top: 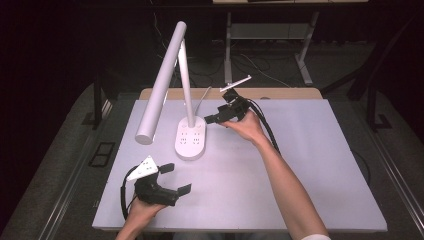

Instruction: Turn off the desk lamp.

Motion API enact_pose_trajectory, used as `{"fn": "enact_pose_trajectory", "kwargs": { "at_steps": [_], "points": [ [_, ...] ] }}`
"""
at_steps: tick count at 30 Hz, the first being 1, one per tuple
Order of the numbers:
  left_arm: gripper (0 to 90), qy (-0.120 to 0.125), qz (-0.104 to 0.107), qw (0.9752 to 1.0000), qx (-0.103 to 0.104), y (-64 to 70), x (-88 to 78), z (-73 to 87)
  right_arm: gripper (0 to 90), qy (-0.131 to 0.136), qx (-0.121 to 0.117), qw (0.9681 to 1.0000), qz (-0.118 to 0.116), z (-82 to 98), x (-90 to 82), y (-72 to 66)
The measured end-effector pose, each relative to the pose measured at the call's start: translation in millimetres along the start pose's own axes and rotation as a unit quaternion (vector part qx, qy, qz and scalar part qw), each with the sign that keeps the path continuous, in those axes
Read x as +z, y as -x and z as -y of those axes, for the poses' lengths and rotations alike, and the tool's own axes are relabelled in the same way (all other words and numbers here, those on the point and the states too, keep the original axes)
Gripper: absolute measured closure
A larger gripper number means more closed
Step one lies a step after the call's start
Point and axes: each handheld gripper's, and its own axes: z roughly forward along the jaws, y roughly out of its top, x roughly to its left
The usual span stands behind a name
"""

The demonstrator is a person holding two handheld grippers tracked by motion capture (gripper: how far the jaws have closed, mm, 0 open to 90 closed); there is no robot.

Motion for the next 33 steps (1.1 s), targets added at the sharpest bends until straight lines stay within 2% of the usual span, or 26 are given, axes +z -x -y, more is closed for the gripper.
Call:
{"fn": "enact_pose_trajectory", "kwargs": {
  "at_steps": [2, 3, 5, 9, 18, 23, 27, 29, 33],
  "points": [
    [0.0, 0.001, 0.001, 1.0, -0.001, 0.1, 0.0, 0.1, 19.5, 0.002, 0.007, 1.0, 0.002, -0.5, 2.7, 0.8],
    [0.0, 0.001, 0.002, 1.0, -0.001, 0.1, 0.0, 0.0, 24.9, 0.008, 0.01, 0.9999, -0.007, -0.3, 5.9, 2.2],
    [0.0, 0.003, 0.003, 1.0, -0.003, 0.5, 0.0, 0.0, 25.9, 0.009, 0.013, 0.9999, -0.006, -0.2, 7.7, 2.2],
    [0.0, 0.002, 0.004, 1.0, -0.002, 0.6, -0.3, 0.1, 42.4, 0.006, 0.018, 0.9997, -0.013, -0.1, 16.3, 4.0],
    [0.0, 0.001, 0.003, 1.0, -0.002, 0.0, -0.4, 0.1, 62.5, 0.007, 0.025, 0.9995, -0.02, -0.7, 33.4, 4.5],
    [0.0, -0.004, 0.004, 1.0, 0.0, 0.7, 0.5, 0.6, 75.8, 0.007, 0.031, 0.9995, -0.004, -1.3, 40.7, 4.4],
    [0.0, -0.003, 0.006, 1.0, -0.001, 0.8, 0.4, 0.5, 86.1, 0.007, 0.032, 0.9995, -0.001, -1.0, 46.1, 4.2],
    [0.0, -0.001, 0.006, 1.0, -0.001, 0.5, 0.2, 0.4, 89.5, 0.005, 0.03, 0.9995, 0.0, -0.4, 50.0, 4.1],
    [0.0, 0.001, 0.005, 1.0, -0.002, 0.0, -0.3, 0.3, 89.9, 0.003, 0.033, 0.9995, 0.0, 2.3, 58.8, 5.3]
  ]
}}
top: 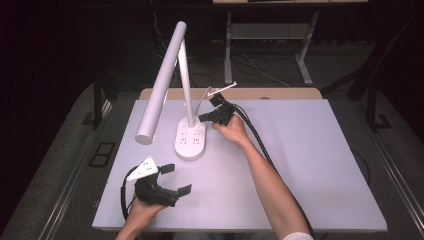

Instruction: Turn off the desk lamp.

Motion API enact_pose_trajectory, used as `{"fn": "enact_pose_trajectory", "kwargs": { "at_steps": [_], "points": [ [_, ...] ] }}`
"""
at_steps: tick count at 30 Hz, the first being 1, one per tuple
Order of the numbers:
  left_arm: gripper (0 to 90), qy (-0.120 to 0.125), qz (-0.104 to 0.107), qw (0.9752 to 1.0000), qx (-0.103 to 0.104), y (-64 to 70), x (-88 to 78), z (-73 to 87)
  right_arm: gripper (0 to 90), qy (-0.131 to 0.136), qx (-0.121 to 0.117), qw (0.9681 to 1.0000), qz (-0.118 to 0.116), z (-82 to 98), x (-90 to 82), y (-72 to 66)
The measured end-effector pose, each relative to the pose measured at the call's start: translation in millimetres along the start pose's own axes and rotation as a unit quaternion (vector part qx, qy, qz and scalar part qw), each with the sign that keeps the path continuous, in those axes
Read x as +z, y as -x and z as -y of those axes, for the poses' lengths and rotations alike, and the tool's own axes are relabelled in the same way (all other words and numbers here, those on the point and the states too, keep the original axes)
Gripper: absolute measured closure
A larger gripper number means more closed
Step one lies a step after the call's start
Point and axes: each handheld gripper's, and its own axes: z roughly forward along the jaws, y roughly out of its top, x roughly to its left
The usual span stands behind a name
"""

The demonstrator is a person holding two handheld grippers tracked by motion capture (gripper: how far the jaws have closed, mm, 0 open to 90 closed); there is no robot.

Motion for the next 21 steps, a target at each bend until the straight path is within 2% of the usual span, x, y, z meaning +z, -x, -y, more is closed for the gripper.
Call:
{"fn": "enact_pose_trajectory", "kwargs": {
  "at_steps": [7, 9, 17, 21],
  "points": [
    [0.0, 0.0, 0.0, 1.0, -0.001, -0.5, -0.6, -0.1, 89.9, 0.0, 0.02, 0.9998, 0.008, 6.2, 13.3, 8.3],
    [0.0, 0.001, 0.0, 1.0, -0.001, -1.1, -0.6, -0.1, 89.9, 0.004, 0.03, 0.9995, 0.003, 7.2, 15.6, 10.7],
    [0.0, 0.0, 0.0, 1.0, 0.0, -1.4, -1.0, -0.2, 90.0, 0.006, 0.045, 0.999, -0.007, 11.3, 25.5, 13.2],
    [0.0, -0.002, 0.0, 1.0, 0.0, -1.3, 0.3, -0.1, 90.0, 0.003, 0.027, 0.9996, 0.004, 10.9, 27.5, 7.6]
  ]
}}
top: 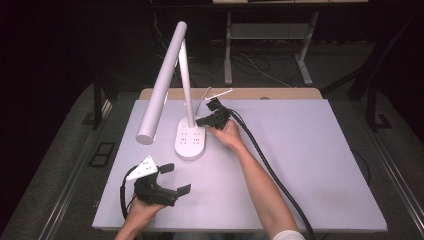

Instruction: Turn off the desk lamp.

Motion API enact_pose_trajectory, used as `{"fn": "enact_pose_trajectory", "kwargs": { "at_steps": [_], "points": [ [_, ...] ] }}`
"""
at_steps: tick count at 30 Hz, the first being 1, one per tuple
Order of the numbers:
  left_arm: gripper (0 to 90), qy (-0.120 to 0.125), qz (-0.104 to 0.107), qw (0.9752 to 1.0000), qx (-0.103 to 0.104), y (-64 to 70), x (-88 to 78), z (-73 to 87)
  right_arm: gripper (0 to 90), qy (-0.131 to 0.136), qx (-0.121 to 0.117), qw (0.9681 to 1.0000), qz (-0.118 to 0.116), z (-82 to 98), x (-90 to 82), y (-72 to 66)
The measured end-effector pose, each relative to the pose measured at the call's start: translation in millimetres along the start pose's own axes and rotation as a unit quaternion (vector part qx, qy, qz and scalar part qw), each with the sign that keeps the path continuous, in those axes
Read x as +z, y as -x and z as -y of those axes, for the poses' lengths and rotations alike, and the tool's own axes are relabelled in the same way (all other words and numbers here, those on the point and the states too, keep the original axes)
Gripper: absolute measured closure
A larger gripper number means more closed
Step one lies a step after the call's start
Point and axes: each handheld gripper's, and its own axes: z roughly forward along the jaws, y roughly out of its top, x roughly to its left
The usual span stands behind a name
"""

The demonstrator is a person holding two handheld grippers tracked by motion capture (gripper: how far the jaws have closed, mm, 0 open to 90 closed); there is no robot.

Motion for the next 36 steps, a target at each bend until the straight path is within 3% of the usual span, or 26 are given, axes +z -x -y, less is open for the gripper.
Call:
{"fn": "enact_pose_trajectory", "kwargs": {
  "at_steps": [3, 12, 36],
  "points": [
    [0.0, 0.0, 0.0, 1.0, 0.001, 0.7, 0.0, 0.0, 90.0, 0.001, 0.014, 0.9999, -0.006, 1.4, 0.6, 2.4],
    [0.0, 0.002, 0.0, 1.0, 0.001, -0.6, -1.2, -0.1, 90.0, 0.006, 0.0, 0.9999, 0.01, 1.4, -0.3, -0.9],
    [0.0, 0.0, 0.002, 1.0, -0.002, -0.6, -0.4, 0.2, 90.0, 0.016, 0.025, 0.9996, 0.004, 5.8, -0.5, 0.2]
  ]
}}
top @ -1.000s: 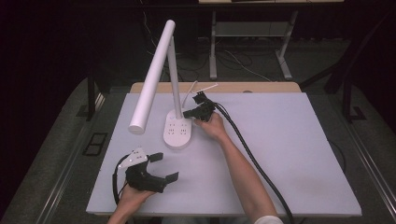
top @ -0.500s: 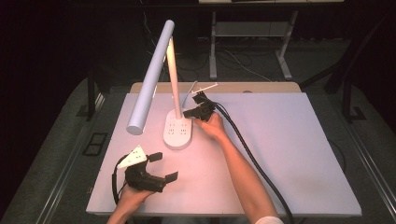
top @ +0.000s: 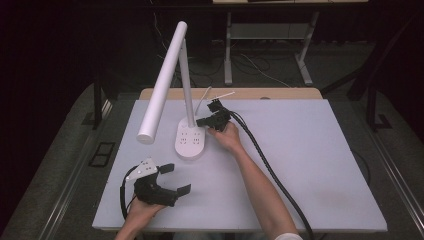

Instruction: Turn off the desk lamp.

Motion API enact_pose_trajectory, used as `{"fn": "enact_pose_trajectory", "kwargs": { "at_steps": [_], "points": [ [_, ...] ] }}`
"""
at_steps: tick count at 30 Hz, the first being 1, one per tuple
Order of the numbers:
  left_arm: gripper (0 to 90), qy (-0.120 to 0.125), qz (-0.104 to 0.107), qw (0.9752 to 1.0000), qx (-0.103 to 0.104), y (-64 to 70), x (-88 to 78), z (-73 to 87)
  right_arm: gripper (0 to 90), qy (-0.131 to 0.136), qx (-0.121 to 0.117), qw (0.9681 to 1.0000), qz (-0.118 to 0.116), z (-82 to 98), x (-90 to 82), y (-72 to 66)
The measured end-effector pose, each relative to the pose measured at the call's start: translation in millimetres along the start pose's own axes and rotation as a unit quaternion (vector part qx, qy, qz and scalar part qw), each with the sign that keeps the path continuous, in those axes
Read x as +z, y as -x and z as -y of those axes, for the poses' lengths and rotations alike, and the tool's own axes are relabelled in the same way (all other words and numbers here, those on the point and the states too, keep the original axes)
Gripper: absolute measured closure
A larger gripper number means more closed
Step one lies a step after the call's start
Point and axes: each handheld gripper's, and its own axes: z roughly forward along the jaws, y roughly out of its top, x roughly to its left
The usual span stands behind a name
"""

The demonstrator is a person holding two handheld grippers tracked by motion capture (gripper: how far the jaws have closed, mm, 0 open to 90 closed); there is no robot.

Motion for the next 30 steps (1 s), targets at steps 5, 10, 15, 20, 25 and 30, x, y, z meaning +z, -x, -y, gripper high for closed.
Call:
{"fn": "enact_pose_trajectory", "kwargs": {
  "at_steps": [5, 10, 15, 20, 25, 30],
  "points": [
    [0.0, 0.0, 0.0, 1.0, 0.0, 0.3, 0.4, -0.1, 90.0, -0.001, 0.015, 0.9999, -0.005, -1.1, -0.9, 0.9],
    [0.0, 0.001, 0.001, 1.0, 0.001, 0.3, -0.2, 0.0, 90.0, -0.002, -0.001, 1.0, 0.001, -1.4, -0.5, -0.8],
    [0.0, 0.001, 0.0, 1.0, 0.001, 0.8, 0.0, -0.1, 90.0, 0.001, 0.001, 1.0, 0.001, -0.4, -0.1, -0.3],
    [0.0, 0.0, 0.0, 1.0, 0.002, 1.4, -0.2, -0.2, 90.0, 0.008, 0.005, 1.0, 0.001, 1.2, 1.6, -0.2],
    [0.0, 0.001, 0.001, 1.0, 0.001, 1.1, -0.2, -0.1, 90.0, -0.001, -0.002, 0.9999, 0.011, -0.4, -0.3, -2.5],
    [0.0, 0.0, 0.001, 1.0, 0.001, 0.6, 0.7, -0.3, 90.0, -0.002, -0.001, 0.9999, 0.014, -1.7, -4.1, -2.3]
  ]
}}
